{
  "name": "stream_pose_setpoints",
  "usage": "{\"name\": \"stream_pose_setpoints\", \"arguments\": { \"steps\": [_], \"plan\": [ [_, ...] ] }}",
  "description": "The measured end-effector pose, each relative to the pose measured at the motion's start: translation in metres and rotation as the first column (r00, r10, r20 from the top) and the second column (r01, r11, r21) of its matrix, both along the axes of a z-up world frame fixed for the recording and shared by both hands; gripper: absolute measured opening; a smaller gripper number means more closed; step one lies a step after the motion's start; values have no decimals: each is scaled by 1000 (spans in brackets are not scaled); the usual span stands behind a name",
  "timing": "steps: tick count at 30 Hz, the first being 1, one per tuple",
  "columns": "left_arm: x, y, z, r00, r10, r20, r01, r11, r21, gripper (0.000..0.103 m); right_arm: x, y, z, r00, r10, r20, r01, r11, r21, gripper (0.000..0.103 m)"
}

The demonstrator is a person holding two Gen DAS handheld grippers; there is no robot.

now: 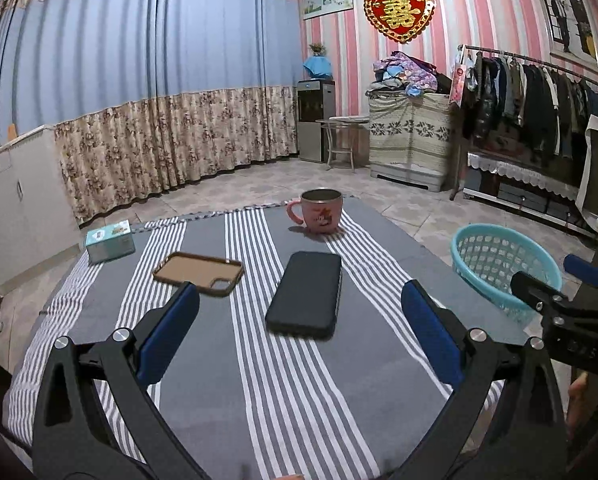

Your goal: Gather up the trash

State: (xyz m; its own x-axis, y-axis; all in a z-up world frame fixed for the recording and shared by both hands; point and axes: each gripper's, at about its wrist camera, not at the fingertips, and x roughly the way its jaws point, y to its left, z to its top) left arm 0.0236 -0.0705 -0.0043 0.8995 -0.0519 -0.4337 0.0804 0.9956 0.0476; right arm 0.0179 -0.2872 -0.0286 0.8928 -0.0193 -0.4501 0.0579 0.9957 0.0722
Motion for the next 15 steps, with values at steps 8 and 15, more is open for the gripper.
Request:
{"name": "stream_pose_setpoints", "arguments": {
  "steps": [8,15],
  "plan": [
    [-23,1,-5,1000,10,21,-10,1000,-1,98,-29,14,8,997,-3,77,7,998,-60,99],
    [-29,-2,-11,1000,6,19,-5,1000,-26,98,-36,14,6,997,-1,83,6,998,-60,98]
  ]
}}
